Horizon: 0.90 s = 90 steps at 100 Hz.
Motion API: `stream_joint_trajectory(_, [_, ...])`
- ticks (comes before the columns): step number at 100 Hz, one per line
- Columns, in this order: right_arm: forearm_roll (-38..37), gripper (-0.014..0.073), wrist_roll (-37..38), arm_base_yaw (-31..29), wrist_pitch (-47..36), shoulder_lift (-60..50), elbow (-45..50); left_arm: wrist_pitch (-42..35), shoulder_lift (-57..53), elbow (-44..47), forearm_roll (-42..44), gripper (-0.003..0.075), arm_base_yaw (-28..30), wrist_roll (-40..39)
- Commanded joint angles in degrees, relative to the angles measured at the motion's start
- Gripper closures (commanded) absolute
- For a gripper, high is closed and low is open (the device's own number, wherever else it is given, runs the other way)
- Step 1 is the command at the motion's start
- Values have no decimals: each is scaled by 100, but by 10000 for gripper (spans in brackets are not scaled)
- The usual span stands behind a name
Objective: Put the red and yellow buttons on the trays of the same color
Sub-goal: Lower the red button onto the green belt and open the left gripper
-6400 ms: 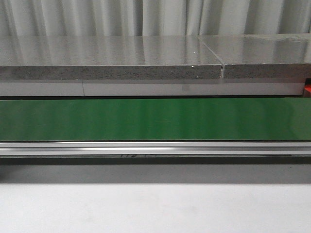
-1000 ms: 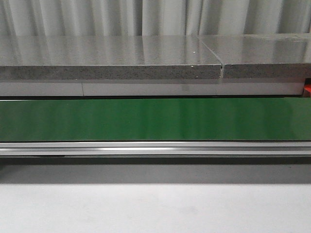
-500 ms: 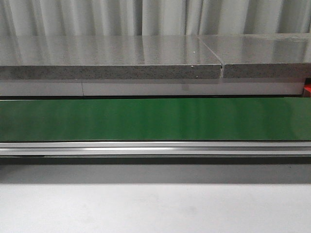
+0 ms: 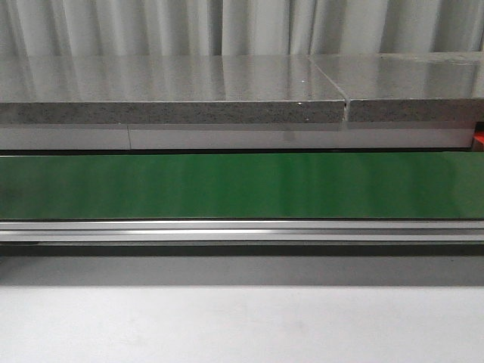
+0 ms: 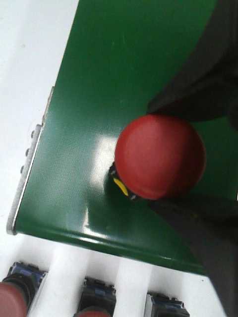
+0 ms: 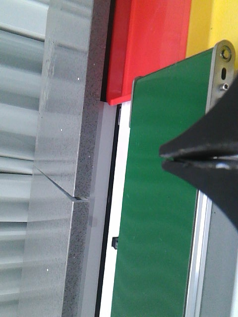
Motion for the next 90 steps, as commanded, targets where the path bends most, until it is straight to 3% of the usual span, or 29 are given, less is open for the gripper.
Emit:
stream_joint_trajectory(1, [-55, 662, 3, -10, -491, -98, -58, -150, -173, -173, -3, 731, -33, 1])
stream_joint_trajectory(8, [-55, 662, 3, -10, -491, -98, -58, -125, -173, -173, -3, 678, -33, 31])
stream_joint_trajectory(15, [-55, 662, 3, -10, -491, -98, -58, -65, -173, -173, -3, 573, -33, 102])
stream_joint_trajectory(34, [-55, 662, 3, -10, -491, -98, -58, -41, -173, -173, -3, 146, -33, 102])
stream_joint_trajectory(41, [-55, 662, 3, -10, -491, -98, -58, -52, -173, -173, -3, 59, -33, 102])
stream_joint_trajectory(90, [-55, 662, 3, -10, -491, -98, -58, -89, -206, -794, -79, 50, -551, 147])
